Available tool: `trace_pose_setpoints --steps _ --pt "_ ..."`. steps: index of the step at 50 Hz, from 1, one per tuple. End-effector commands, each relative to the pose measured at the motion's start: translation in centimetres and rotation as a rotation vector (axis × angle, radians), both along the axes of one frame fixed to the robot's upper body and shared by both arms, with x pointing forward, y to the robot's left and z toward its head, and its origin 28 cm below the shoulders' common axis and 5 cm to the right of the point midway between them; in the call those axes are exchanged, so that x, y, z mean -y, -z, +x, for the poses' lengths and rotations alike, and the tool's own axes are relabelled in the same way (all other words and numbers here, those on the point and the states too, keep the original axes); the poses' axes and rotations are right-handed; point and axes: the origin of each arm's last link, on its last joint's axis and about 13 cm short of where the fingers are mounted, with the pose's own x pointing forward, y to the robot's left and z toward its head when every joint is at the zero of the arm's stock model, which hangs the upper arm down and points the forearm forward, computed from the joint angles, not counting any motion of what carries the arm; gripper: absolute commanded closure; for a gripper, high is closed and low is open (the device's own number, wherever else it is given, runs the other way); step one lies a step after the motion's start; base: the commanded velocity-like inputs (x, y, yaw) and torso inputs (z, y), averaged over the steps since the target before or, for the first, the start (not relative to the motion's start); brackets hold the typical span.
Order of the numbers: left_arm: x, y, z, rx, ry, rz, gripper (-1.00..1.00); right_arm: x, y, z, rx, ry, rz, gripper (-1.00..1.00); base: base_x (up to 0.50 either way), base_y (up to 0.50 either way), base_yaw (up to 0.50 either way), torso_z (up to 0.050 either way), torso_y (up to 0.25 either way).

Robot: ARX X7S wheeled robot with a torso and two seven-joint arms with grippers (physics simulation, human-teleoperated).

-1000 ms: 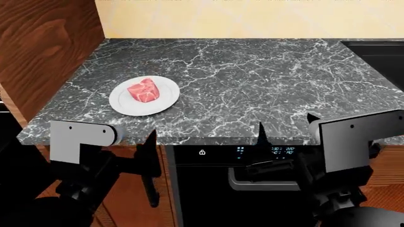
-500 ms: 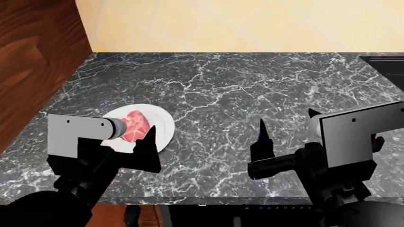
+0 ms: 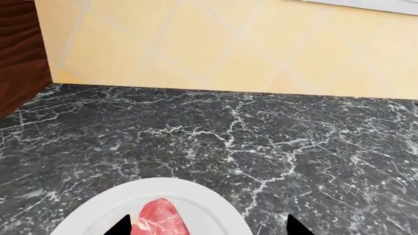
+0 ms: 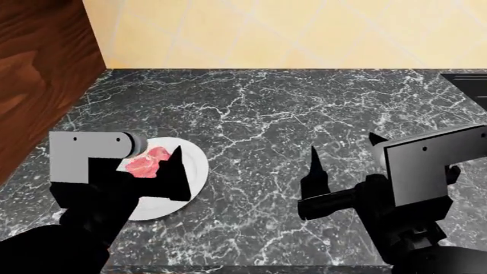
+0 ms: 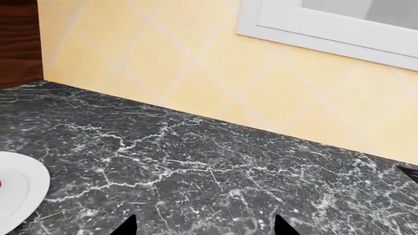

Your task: Place the steak on the rack of the oven.

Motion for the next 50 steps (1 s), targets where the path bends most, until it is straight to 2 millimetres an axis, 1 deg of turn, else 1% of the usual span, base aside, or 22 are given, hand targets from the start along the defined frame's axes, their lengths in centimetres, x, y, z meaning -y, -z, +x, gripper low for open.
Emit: trace_pose_setpoints --steps 1,4,6,8,10,11,17,20,27,28,32,34,35,42,50 --pt "0.6 -2.0 -0.5 -0.052 -0.066 -0.049 -1.0 0.1 0.2 0.4 0.003 -0.028 0.005 -1.0 0.0 0.0 0.0 0.0 0.0" --pt "0.9 -2.6 -0.7 -0.059 -0.073 -0.038 -1.0 0.1 0.2 0.5 0.003 -0.036 0.005 -1.0 0.0 0.0 0.0 0.0 0.0" --pt "0.9 -3.1 -0.7 -0.075 -0.126 -0.04 -1.0 0.1 0.3 0.6 0.005 -0.048 0.005 -1.0 0.0 0.0 0.0 0.0 0.0" --pt "1.1 -3.2 -0.9 -0.093 -0.137 -0.032 -1.0 0.2 0.3 0.6 0.005 -0.052 0.005 -1.0 0.0 0.0 0.0 0.0 0.0" --pt "1.3 -3.2 -0.9 -0.147 -0.168 -0.057 -1.0 0.3 0.4 0.7 0.009 -0.056 0.012 -1.0 0.0 0.0 0.0 0.0 0.0" --pt "1.3 -3.2 -1.1 -0.144 -0.155 -0.044 -1.0 0.3 0.4 0.6 0.007 -0.057 0.011 -1.0 0.0 0.0 0.0 0.0 0.0" --pt "1.4 -3.7 -1.3 -0.155 -0.209 -0.08 -1.0 0.4 0.6 0.4 0.019 -0.068 0.016 -1.0 0.0 0.0 0.0 0.0 0.0" --pt "1.7 -3.6 -1.6 -0.173 -0.212 -0.073 -1.0 0.4 0.5 0.3 0.026 -0.076 0.017 -1.0 0.0 0.0 0.0 0.0 0.0" --pt "1.6 -2.7 -1.5 -0.218 -0.324 -0.092 -1.0 0.9 1.2 0.4 0.031 -0.085 0.04 -1.0 0.0 0.0 0.0 0.0 0.0" --pt "1.7 -2.7 -1.6 -0.216 -0.313 -0.091 -1.0 0.9 1.2 0.4 0.032 -0.09 0.043 -1.0 0.0 0.0 0.0 0.0 0.0" --pt "1.9 -2.2 -1.3 -0.237 -0.36 -0.088 -1.0 1.1 1.5 0.6 0.032 -0.103 0.055 -1.0 0.0 0.0 0.0 0.0 0.0" --pt "1.8 -1.8 -1.0 -0.279 -0.386 -0.052 -1.0 1.2 1.6 0.6 0.033 -0.105 0.053 -1.0 0.0 0.0 0.0 0.0 0.0" --pt "2.2 -1.8 -1.0 -0.271 -0.377 -0.058 -1.0 1.2 1.7 0.6 0.036 -0.106 0.055 -1.0 0.0 0.0 0.0 0.0 0.0" --pt "2.9 -1.4 -0.3 -0.307 -0.348 -0.054 -1.0 1.5 2.1 0.6 0.037 -0.101 0.075 -1.0 0.0 0.0 0.0 0.0 0.0" --pt "3.4 -1.4 0.7 -0.313 -0.32 -0.054 -1.0 1.7 2.5 0.8 0.029 -0.095 0.088 -1.0 0.0 0.0 0.0 0.0 0.0"
